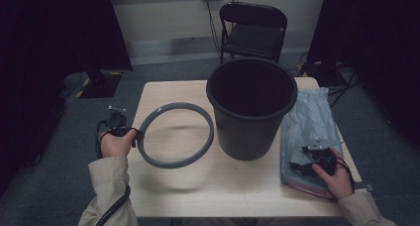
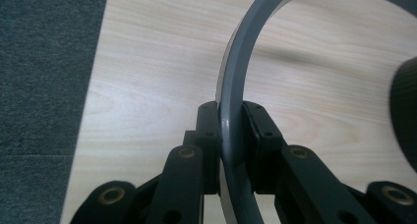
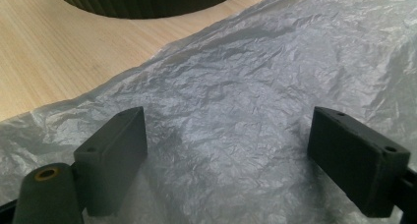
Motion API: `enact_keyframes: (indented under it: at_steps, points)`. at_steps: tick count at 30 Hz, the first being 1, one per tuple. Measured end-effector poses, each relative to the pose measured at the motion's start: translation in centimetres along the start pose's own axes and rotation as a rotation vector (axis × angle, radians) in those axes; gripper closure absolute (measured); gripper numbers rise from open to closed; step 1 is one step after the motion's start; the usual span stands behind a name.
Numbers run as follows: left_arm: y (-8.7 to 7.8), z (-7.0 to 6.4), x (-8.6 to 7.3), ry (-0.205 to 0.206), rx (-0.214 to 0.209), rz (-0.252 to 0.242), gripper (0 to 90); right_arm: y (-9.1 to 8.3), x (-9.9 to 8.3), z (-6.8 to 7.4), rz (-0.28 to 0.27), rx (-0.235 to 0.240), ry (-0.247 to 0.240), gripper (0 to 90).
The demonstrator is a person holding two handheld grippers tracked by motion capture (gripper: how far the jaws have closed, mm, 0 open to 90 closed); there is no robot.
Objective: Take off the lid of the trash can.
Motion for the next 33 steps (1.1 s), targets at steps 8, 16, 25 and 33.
enact_keyframes:
  at_steps: [8,16,25,33]
  points:
    - [5.1,-0.8,0.2,-0.005,0.03,0.04,78.4,0.0,0.0,0.0,0.0,-0.001,0.001,14.4]
    - [7.8,-0.2,2.0,-0.048,0.042,0.033,78.0,0.0,0.0,0.0,0.0,-0.001,0.002,14.4]
    - [9.8,-0.6,3.6,-0.05,0.056,0.008,76.9,0.0,0.0,0.0,0.0,-0.002,0.002,14.4]
    - [10.5,-1.3,3.9,-0.028,0.042,-0.074,56.6,0.0,0.0,0.0,0.0,-0.002,0.002,14.4]
Point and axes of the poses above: each handheld gripper's, and its own axes: y roughly forward along the jaws, x roughly out of its top, z roughly to its left, the point moved 8 cm from there along y, roughly forward along the jaws, and after that the axes turned 10 degrees about x, right-handed, at the moved point
